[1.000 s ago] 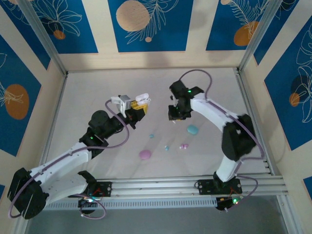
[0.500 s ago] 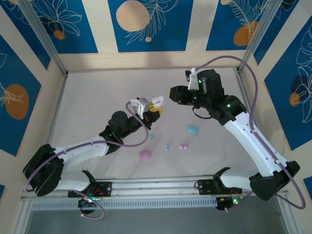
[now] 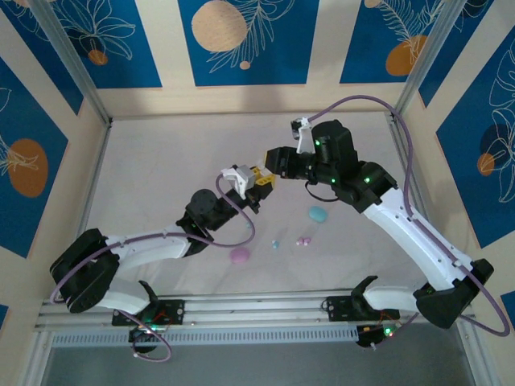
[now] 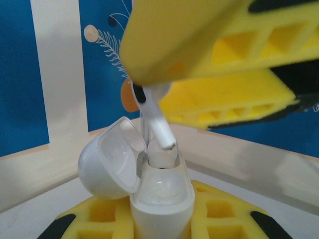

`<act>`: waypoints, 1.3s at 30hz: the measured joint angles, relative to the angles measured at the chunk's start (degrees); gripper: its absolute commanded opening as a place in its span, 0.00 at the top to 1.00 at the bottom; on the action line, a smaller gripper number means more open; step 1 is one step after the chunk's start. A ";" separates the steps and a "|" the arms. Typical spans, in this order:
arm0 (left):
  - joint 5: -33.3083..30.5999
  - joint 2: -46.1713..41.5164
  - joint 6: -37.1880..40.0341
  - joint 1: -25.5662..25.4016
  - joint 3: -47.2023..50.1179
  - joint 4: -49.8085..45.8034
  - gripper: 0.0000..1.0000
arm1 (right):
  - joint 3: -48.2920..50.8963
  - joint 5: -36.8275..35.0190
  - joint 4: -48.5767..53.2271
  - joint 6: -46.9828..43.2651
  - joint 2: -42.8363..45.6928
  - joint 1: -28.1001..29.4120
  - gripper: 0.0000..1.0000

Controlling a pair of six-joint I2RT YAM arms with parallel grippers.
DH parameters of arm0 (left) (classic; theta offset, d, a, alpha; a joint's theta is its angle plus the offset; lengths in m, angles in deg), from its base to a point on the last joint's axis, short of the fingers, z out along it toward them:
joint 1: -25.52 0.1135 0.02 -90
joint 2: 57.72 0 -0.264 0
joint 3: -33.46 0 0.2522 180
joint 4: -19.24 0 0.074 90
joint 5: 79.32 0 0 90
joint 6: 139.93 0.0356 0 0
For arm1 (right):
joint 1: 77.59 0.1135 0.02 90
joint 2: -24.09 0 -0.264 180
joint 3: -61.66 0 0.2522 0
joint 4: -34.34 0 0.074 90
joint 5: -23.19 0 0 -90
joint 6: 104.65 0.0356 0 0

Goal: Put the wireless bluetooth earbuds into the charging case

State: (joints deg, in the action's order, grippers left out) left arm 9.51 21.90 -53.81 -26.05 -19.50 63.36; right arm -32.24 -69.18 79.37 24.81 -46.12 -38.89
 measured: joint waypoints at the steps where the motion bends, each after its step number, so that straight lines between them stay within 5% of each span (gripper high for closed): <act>1: -0.20 0.00 0.00 0.00 -0.02 0.04 0.88 | 0.00 -0.28 0.11 -0.02 -0.13 0.35 0.71; 39: -2.34 1.16 -1.18 -0.09 -0.72 1.31 0.87 | -0.13 -5.64 1.18 -6.69 -1.64 3.37 0.68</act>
State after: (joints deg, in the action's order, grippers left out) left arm 7.17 23.06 -54.99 -26.14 -20.23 64.68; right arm -32.38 -74.82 80.55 18.12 -47.76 -35.52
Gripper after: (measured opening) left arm 0.206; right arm 0.322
